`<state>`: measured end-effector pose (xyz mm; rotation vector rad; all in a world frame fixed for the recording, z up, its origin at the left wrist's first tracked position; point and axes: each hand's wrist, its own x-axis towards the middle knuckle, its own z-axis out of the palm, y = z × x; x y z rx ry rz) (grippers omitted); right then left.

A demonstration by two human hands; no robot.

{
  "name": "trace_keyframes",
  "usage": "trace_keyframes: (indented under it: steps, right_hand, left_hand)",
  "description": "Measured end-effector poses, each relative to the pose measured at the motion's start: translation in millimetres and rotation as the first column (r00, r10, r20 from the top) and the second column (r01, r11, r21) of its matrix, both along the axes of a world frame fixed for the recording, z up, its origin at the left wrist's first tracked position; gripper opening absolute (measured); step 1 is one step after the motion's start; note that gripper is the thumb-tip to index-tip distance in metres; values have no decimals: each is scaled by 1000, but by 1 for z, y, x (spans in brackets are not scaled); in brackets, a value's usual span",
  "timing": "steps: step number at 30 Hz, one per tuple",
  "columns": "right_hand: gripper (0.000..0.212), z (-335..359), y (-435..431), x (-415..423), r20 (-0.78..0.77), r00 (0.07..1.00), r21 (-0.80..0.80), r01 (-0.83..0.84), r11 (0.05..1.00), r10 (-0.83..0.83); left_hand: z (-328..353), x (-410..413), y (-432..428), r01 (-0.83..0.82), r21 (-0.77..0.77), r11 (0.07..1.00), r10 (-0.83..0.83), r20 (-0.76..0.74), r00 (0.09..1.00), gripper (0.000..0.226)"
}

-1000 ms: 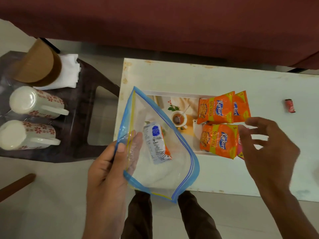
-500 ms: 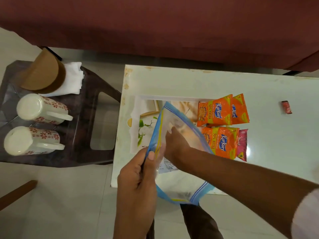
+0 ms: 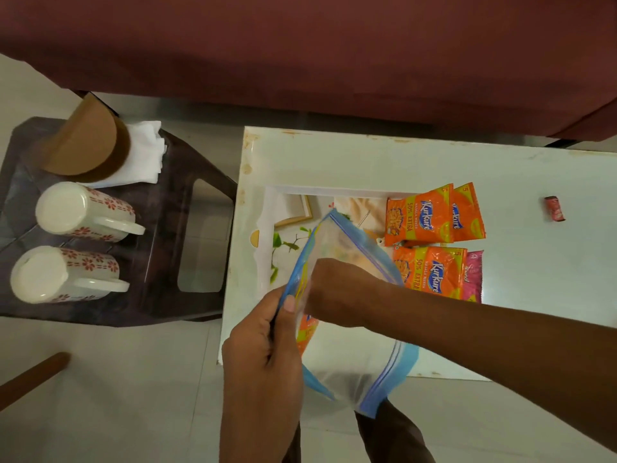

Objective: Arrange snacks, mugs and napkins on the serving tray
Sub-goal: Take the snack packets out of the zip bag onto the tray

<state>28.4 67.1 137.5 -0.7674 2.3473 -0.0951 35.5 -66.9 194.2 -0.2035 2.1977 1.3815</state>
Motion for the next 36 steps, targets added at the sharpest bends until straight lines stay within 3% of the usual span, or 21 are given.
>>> trace_keyframes:
  steps: [2, 5, 7, 9, 12, 14, 16, 18, 21, 22, 24, 27, 30, 33, 36]
  right_hand:
    - [14, 21, 1, -1, -110, 984, -9, 143, 990, -143]
    - [15, 48, 3, 12, -260, 948, -170, 144, 975, -185]
    - [1, 71, 6, 23, -275, 933, -238, 169, 956, -233]
    - [18, 88, 14, 34, -312, 910, -293, 181, 939, -273]
    - [21, 113, 23, 49, -328, 820, -466, 292, 835, -469]
    - [22, 122, 30, 58, -223, 740, -570, 428, 701, -634]
    - [27, 127, 39, 59, -48, 564, -562, 666, 489, -824]
    - [30, 117, 45, 65, 101, 248, -580, 801, 146, -964]
    - [32, 106, 52, 76, 53, -138, -723, 678, -133, -989]
    - [33, 101, 55, 80, 119, -253, -725, 639, -258, -960]
    - [33, 81, 63, 86, 191, -415, -708, 569, -417, -890]
    - [34, 48, 77, 94, 266, -564, -629, 513, -584, -782]
    - [34, 20, 90, 102, 318, -686, -616, 375, -693, -654]
    - [35, -9, 98, 106, 247, -745, -612, 376, -696, -620]
    - [35, -42, 92, 108, 65, -713, -571, 547, -612, -698]
  left_hand:
    - [0, -7, -8, -21, 16, 1000, 22, -55, 998, 29]
    - [-1, -16, -19, -1, 72, 997, 3, -19, 1000, 34]
    - [-2, -21, -24, -2, 121, 993, 1, 11, 1000, 26]
    - [-3, -26, -29, -48, 217, 975, 31, 81, 996, 25]
    - [-5, -29, -38, -86, 270, 959, 50, 137, 989, 27]
    - [-9, -30, -41, -94, 301, 949, 56, 131, 990, 28]
    - [-12, -30, -43, -94, 320, 943, 63, 105, 992, 31]
    - [-14, -27, -43, -137, 334, 933, 113, 91, 989, 31]
    - [-17, -23, -45, -159, 349, 923, 142, 75, 987, 29]
    - [-18, -23, -45, -158, 349, 924, 143, 68, 987, 29]
    - [-20, -21, -46, -156, 346, 925, 143, 64, 988, 29]
    - [-25, -20, -47, -100, 323, 941, 98, 21, 995, 27]
    - [-30, -22, -49, -70, 253, 965, 83, -39, 996, 20]
    - [-32, -22, -51, -94, 235, 968, 110, -53, 993, 23]
    - [-30, -21, -48, -104, 264, 959, 124, -60, 990, 22]
